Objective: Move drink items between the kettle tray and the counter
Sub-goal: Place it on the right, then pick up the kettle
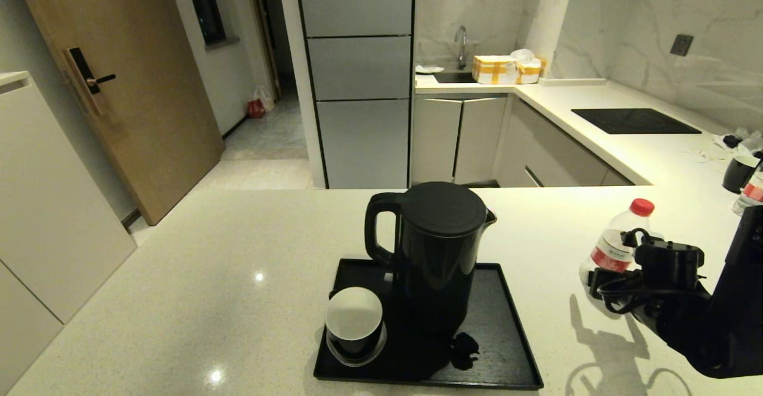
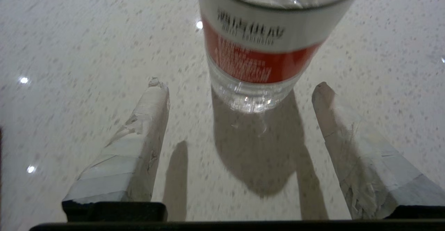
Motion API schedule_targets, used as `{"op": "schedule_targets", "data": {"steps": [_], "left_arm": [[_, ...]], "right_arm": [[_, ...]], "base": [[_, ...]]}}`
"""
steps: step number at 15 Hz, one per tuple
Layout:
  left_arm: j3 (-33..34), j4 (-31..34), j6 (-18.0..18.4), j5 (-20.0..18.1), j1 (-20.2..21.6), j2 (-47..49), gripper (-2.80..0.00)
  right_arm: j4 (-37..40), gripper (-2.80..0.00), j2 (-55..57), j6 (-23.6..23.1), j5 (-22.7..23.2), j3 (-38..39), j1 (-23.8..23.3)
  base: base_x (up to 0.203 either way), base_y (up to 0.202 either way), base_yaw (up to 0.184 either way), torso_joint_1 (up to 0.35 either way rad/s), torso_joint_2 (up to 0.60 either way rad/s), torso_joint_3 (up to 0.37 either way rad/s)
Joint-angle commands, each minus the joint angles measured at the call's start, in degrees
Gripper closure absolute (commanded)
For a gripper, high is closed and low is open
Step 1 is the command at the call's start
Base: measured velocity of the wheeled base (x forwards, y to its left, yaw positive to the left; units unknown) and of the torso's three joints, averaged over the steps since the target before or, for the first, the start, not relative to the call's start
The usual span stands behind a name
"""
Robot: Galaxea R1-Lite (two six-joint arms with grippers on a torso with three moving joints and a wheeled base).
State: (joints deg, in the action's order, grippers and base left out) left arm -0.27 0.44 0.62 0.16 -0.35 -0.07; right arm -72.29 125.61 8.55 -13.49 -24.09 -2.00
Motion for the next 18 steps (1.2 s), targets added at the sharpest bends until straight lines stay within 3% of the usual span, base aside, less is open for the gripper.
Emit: {"op": "schedule_targets", "data": {"steps": [1, 5, 6, 8, 13, 16, 18], "left_arm": [[0.0, 0.0, 0.0, 0.0, 0.0, 0.1, 0.0], [0.0, 0.0, 0.0, 0.0, 0.1, 0.0, 0.0], [0.0, 0.0, 0.0, 0.0, 0.0, 0.0, 0.0], [0.0, 0.0, 0.0, 0.0, 0.1, 0.0, 0.0], [0.0, 0.0, 0.0, 0.0, 0.1, 0.0, 0.0], [0.0, 0.0, 0.0, 0.0, 0.1, 0.1, 0.0], [0.0, 0.0, 0.0, 0.0, 0.1, 0.0, 0.0]], "right_arm": [[0.0, -2.8, -4.5, 0.1, 2.2, 3.7, 0.1], [5.2, -2.8, -18.4, 0.1, 6.5, 9.0, 0.1], [8.8, 0.0, -24.2, 0.1, 6.9, 9.1, 0.1], [20.8, 0.0, -38.5, 0.1, 7.9, 7.9, 0.5], [70.6, 0.0, -77.3, 0.5, 12.7, -6.1, 1.1], [95.7, 0.0, -95.4, 0.4, 10.0, -18.5, 1.1], [108.0, 0.0, -105.7, 0.0, 6.8, -26.2, 1.1]], "base": [[0.0, 0.0, 0.0, 0.0, 0.0, 0.0], [0.0, 0.0, 0.0, 0.0, 0.0, 0.0], [0.0, 0.0, 0.0, 0.0, 0.0, 0.0], [0.0, 0.0, 0.0, 0.0, 0.0, 0.0], [0.0, 0.0, 0.0, 0.0, 0.0, 0.0], [0.0, 0.0, 0.0, 0.0, 0.0, 0.0], [0.0, 0.0, 0.0, 0.0, 0.0, 0.0]]}}
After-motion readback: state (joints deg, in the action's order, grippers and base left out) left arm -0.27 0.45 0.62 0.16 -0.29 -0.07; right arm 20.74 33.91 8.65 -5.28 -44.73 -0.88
